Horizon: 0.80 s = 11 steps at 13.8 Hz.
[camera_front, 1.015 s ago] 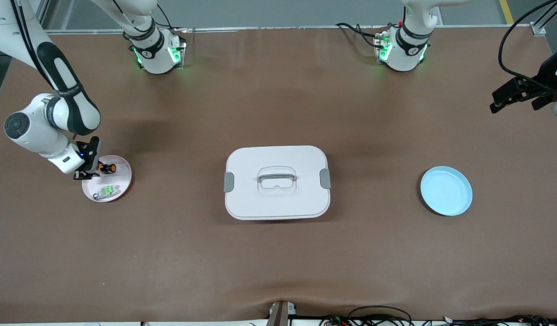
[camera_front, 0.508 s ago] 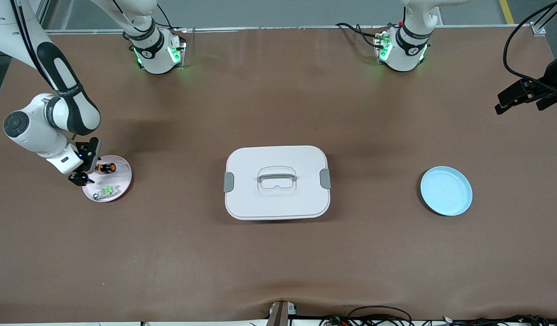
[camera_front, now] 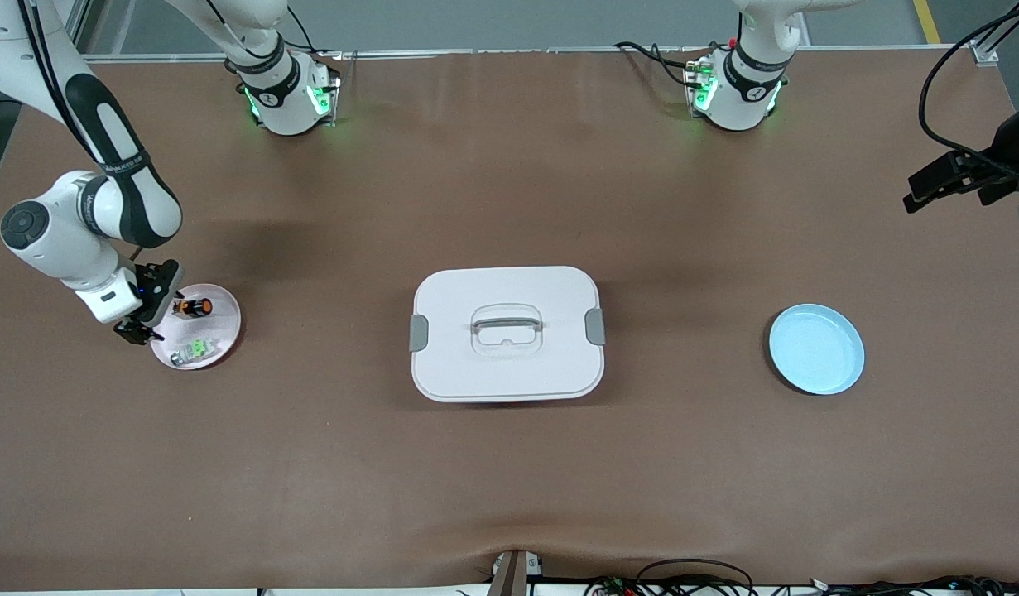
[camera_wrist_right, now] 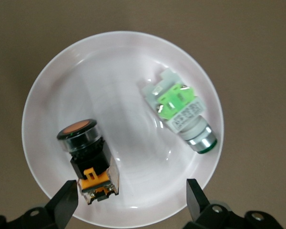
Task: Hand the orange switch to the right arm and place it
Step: 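Lower the orange switch onto the white plate beside the green switch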
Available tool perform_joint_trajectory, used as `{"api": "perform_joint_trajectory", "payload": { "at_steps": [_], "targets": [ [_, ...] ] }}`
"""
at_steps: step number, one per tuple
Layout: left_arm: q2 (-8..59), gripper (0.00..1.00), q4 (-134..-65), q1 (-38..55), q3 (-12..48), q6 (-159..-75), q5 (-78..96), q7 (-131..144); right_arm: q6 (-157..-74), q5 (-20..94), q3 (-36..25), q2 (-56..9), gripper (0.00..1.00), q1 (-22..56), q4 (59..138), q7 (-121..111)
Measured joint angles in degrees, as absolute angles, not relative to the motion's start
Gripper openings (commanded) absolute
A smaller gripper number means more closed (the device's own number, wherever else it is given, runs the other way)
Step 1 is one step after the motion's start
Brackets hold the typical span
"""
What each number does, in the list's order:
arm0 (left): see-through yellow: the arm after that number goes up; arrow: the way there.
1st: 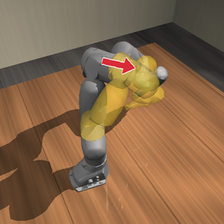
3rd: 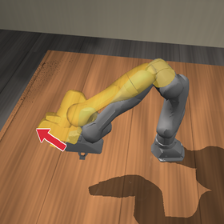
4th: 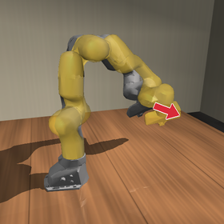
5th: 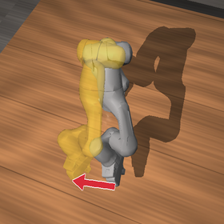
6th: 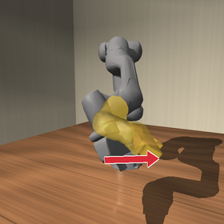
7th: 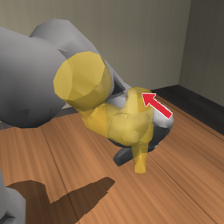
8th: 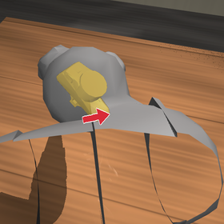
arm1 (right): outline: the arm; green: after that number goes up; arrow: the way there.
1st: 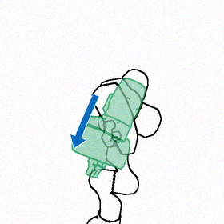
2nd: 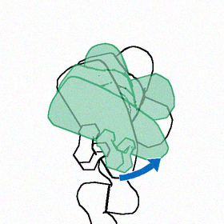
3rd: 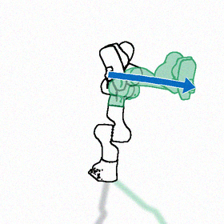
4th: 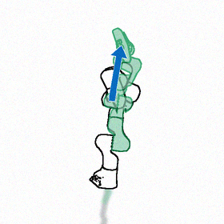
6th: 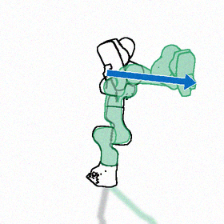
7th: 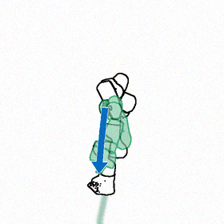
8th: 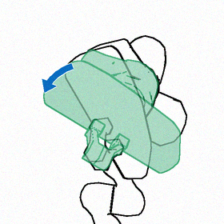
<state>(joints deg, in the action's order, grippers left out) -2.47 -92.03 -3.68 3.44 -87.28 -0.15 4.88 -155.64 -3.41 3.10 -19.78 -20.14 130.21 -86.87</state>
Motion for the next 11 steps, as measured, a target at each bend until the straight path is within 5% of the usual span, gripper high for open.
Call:
{"api": "perform_joint_trajectory", "payload": {
  "at_steps": [11],
  "targets": [
    [-2.52, 1.00, -91.93, -3.65, 3.61, -85.44, -0.15, 4.88, -155.71, -3.47, 3.94, -17.82, 1.00, -16.78, 129.70, -26.04]
  ]
}}
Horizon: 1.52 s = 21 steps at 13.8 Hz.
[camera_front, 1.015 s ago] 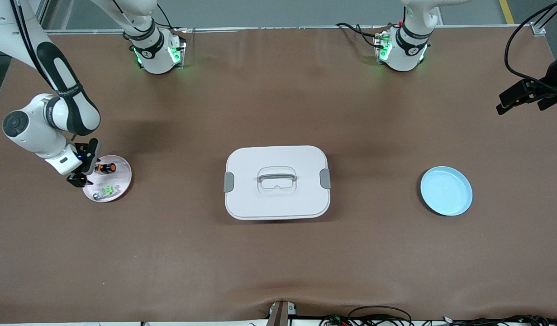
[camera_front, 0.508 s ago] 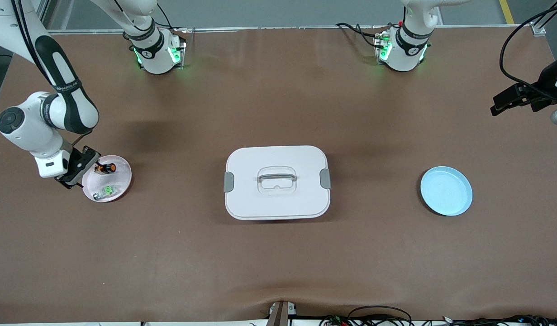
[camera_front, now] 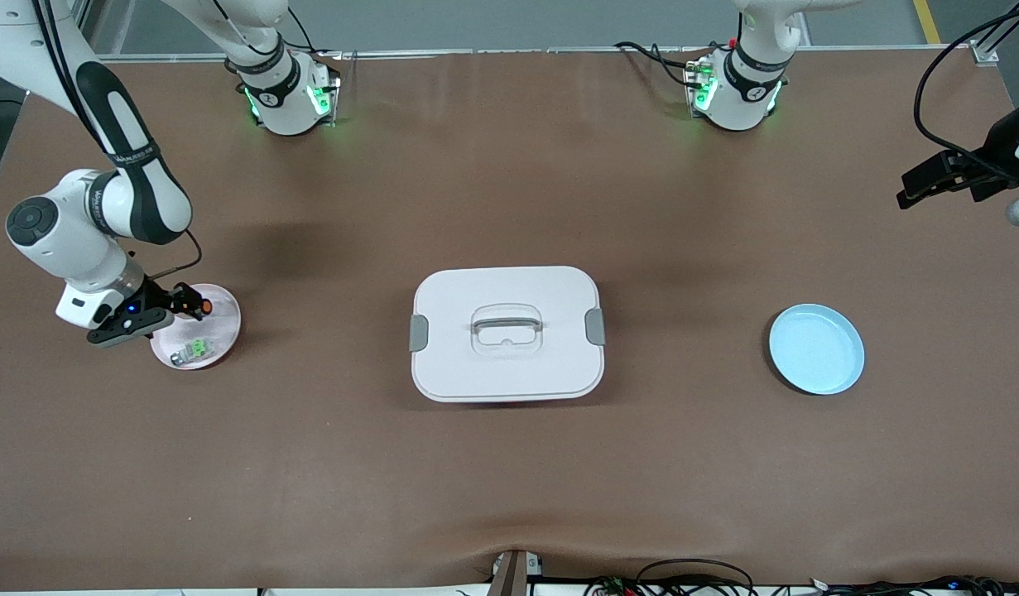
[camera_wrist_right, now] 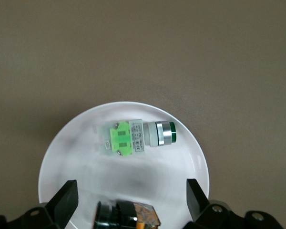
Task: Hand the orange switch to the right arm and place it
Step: 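Lower the orange switch onto the white plate beside the green switch, then open the right gripper and lift it away from the plate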
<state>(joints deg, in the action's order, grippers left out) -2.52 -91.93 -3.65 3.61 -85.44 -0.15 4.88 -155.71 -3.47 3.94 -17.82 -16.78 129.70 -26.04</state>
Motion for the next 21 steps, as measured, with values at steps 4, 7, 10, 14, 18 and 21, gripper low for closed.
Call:
{"api": "perform_joint_trajectory", "payload": {
  "at_steps": [4, 7, 10, 14, 18, 21],
  "targets": [
    [-3.15, 1.00, -91.41, -3.64, 3.68, -84.60, -0.40, 4.97, -155.85, -3.47, 3.96, -17.76, 1.00, -14.91, 127.95, -9.22],
    [-2.72, 1.00, -91.43, -3.63, 3.70, -84.40, -0.41, 5.59, -155.91, -3.47, 3.98, -16.98, 1.00, -13.43, 125.69, -4.99],
    [-1.81, 1.00, -91.41, -3.64, 3.69, -85.47, -0.41, 5.80, -155.27, -3.47, 3.99, -15.21, 1.00, -12.88, 124.92, -4.72],
    [-1.63, 1.00, -91.00, -3.60, 3.72, -86.42, -0.41, 5.79, -147.53, -3.47, 3.97, -13.20, 1.00, -12.87, 123.32, -4.65],
    [-1.63, 1.00, -90.82, -3.40, 3.81, -86.42, -0.41, 5.44, -132.41, -3.47, 4.08, -10.03, 1.00, -11.63, 117.05, -4.47],
    [-1.89, 1.00, -90.64, -3.33, 5.20, -86.31, -0.74, 4.41, -124.64, -3.45, 4.13, -6.64, 1.00, -11.25, 112.69, -4.24]
  ]
}}
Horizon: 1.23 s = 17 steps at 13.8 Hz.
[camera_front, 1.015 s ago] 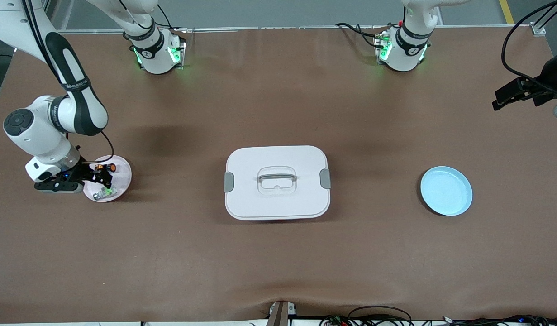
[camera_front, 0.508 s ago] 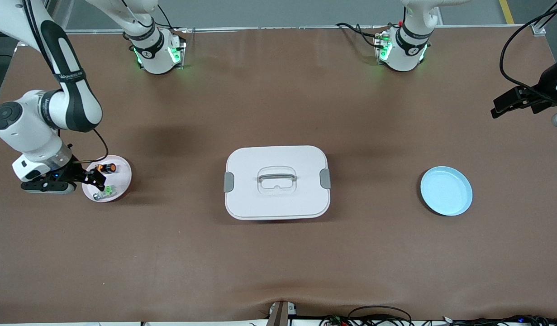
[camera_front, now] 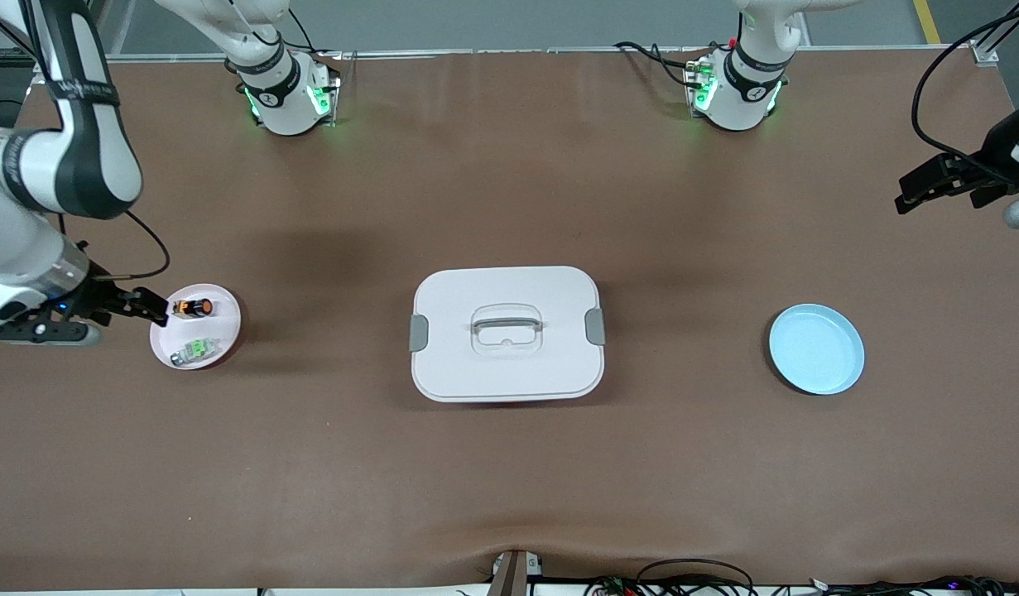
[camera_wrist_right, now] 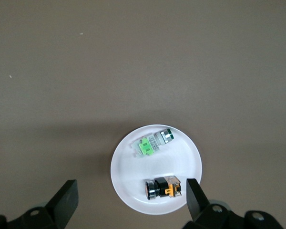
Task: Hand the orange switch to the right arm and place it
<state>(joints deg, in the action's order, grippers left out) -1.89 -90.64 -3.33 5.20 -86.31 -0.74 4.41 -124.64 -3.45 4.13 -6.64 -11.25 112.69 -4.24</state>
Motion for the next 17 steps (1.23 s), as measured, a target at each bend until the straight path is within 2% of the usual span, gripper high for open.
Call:
{"api": "perform_joint_trajectory", "payload": {
  "at_steps": [4, 6, 11, 17],
  "targets": [
    [-2.83, 1.00, -90.64, -3.24, 7.70, -86.10, -3.37, 4.41, -110.84, -3.33, 4.27, -4.25, 1.00, -9.96, 102.71, -3.97],
    [-3.03, 1.00, -90.64, -3.29, 7.76, -85.84, -3.39, 4.41, -107.16, -3.31, 4.34, -4.13, 1.00, -9.19, 98.79, -3.79],
    [-3.67, 1.00, -90.63, -3.34, 7.75, -84.35, -3.33, 4.39, -100.49, -3.29, 4.45, -4.13, 1.00, -8.36, 93.21, -3.77],
    [-3.76, 1.00, -90.63, -3.36, 7.65, -84.04, -2.39, 4.39, -99.67, -2.67, 4.02, -4.44, 1.00, -8.23, 92.31, -3.68]
  ]
}}
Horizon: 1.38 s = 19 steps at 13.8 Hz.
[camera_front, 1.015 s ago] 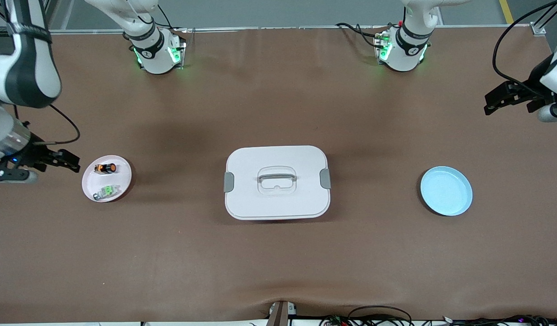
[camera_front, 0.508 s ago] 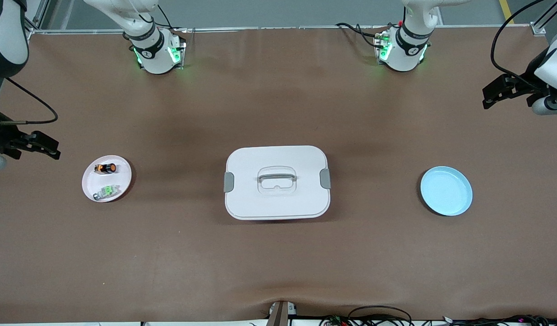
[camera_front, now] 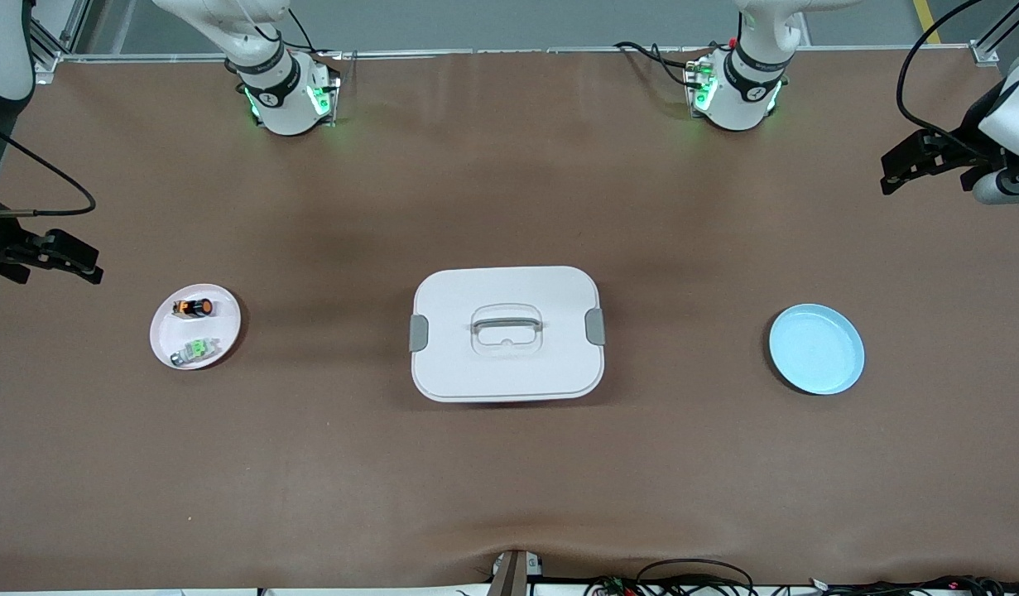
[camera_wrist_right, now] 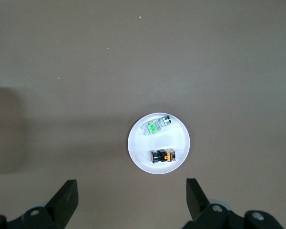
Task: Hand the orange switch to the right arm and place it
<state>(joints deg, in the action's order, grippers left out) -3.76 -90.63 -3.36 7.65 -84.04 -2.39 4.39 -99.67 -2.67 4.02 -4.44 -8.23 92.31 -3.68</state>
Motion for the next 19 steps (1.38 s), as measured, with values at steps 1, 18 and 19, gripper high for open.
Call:
{"api": "perform_joint_trajectory", "payload": {
  "at_steps": [1, 18, 19],
  "targets": [
    [-3.76, 1.00, -90.63, -3.37, 7.64, -83.98, -2.39, 4.39, -99.67, -2.65, 3.96, -4.51, 1.00, -8.23, 92.31, -3.67],
    [-3.76, 1.00, -89.65, -3.42, 7.46, -82.88, -2.38, 3.71, -99.91, -2.53, -0.67, -4.85, 1.00, -4.23, 92.30, -3.65],
    [-3.75, 1.00, -89.65, -3.43, 7.45, -82.88, -2.38, 3.71, -99.92, -2.52, -1.15, -4.86, 1.00, -3.68, 92.30, -3.65]
  ]
}}
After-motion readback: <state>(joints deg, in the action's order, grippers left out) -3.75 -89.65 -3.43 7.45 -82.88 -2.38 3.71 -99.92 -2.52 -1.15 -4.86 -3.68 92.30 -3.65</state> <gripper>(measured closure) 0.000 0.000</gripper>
